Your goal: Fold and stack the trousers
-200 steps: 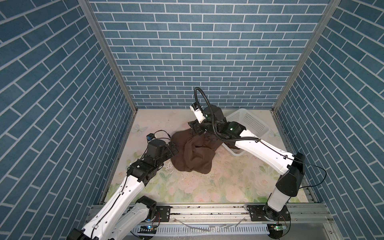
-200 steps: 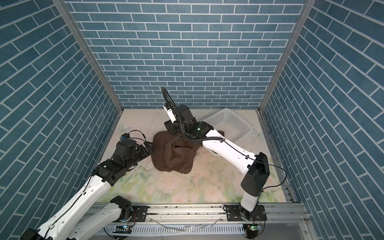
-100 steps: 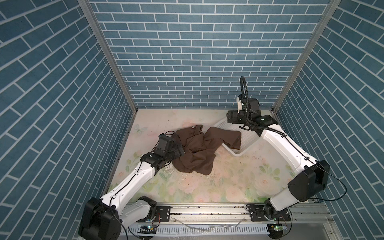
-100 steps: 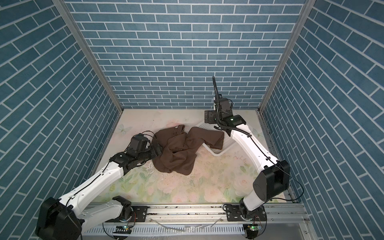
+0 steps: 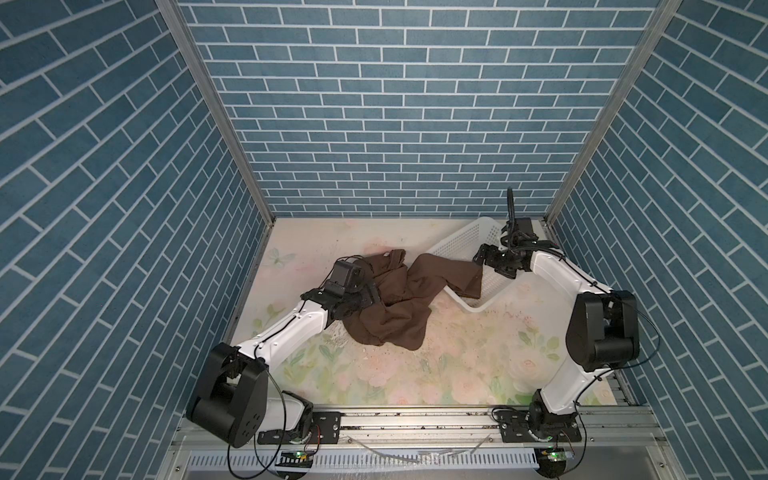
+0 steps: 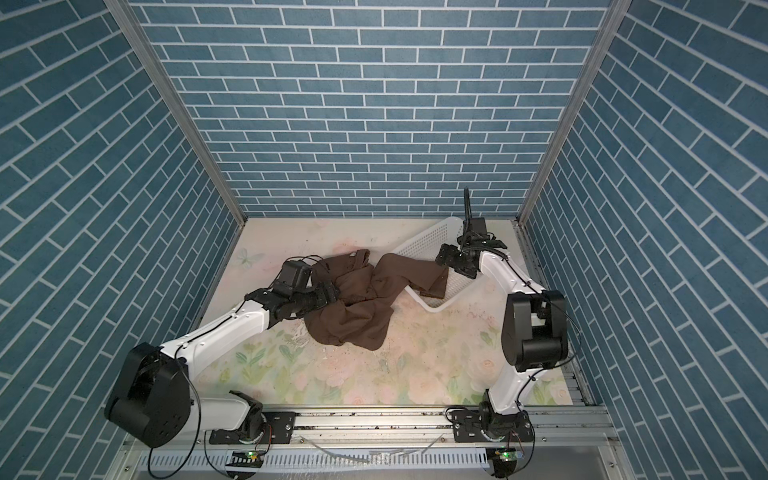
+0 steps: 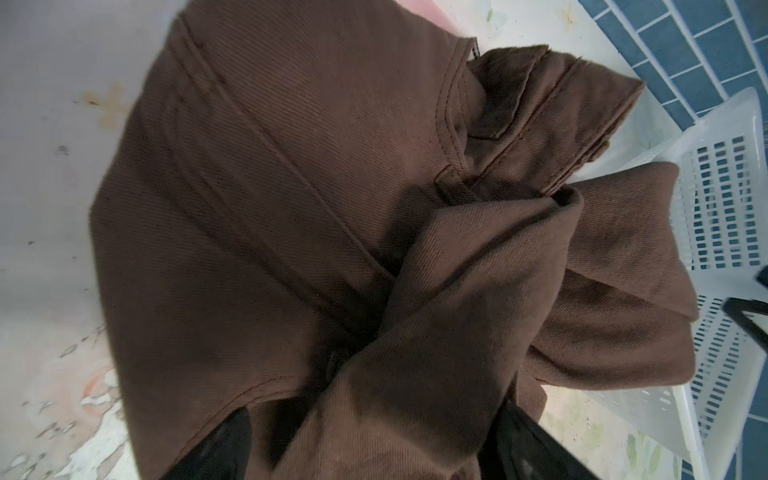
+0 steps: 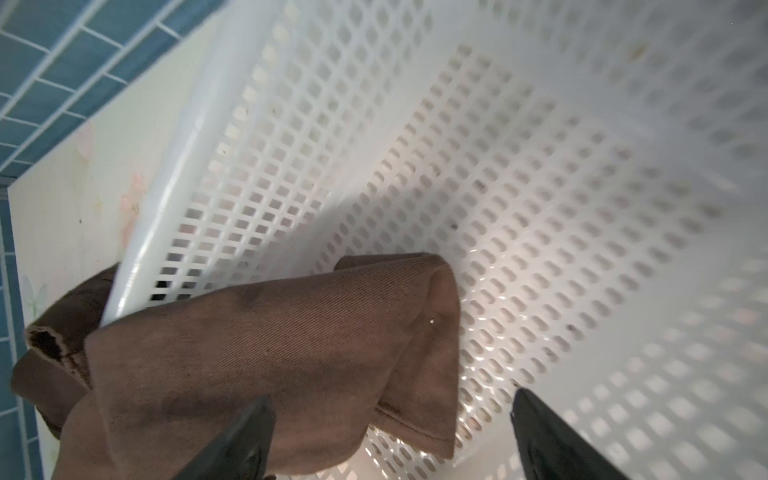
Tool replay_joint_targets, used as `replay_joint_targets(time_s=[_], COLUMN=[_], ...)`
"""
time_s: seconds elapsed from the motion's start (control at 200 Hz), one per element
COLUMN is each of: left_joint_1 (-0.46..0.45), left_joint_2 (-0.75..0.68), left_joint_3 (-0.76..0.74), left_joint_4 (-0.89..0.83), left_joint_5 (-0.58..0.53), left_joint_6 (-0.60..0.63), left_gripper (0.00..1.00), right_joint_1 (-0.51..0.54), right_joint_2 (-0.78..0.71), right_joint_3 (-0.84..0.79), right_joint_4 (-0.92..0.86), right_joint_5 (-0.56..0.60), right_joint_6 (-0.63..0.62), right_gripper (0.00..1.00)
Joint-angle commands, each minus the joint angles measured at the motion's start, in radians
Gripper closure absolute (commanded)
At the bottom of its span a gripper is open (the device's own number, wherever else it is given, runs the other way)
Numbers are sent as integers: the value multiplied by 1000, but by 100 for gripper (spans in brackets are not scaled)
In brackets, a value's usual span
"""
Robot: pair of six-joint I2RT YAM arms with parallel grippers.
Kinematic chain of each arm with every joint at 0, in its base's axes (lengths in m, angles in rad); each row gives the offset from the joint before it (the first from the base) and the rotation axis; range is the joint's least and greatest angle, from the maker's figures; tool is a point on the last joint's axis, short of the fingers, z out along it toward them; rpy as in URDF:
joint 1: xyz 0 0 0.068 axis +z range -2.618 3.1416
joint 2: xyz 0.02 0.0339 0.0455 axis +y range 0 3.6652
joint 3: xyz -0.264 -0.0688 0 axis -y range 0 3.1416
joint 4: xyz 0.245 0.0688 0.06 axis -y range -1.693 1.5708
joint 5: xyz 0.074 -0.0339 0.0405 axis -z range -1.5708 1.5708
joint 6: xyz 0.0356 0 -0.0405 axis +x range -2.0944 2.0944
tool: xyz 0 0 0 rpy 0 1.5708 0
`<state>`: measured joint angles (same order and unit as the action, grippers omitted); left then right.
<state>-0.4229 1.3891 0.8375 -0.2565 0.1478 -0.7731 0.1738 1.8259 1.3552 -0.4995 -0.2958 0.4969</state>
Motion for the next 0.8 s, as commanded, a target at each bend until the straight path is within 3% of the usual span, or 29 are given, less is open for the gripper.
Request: replay_joint_targets(time_s=[0.0,0.14,0.205,0.25,0.315,0.35,0.54,0.795], left_joint_1=[6,7,8,8,10,12,50,96], left_joint_2=[32,59,65,68,61,54,-34,-204], left_joint_3=[23,32,38,44,51,54,66,56], left_joint_4=[43,42,37,30,17,13,-29,-170], left_joint_5=[42,40,39,37,36,33,36,-97], left_joint_6=[-5,-1,7,15,24,27,27,46], left_gripper=[8,8,7,8,8,8,8,7], right_joint_1=[9,9,9,9,11,14,111,431], right_joint_2=[103,182,193,189,166,146,9,-4], right_joint_3=[81,111,95,79,64,65,204,486], right_joint_4=[19,32,83,134,203,214,87,-171], right_joint_5=[-118,-175,-232,-269,-302,-298,-186,-173], right_joint_6=[41,53,70,94,127,132,34,-130], right_gripper=[12,17,26,44,89,100,100,100])
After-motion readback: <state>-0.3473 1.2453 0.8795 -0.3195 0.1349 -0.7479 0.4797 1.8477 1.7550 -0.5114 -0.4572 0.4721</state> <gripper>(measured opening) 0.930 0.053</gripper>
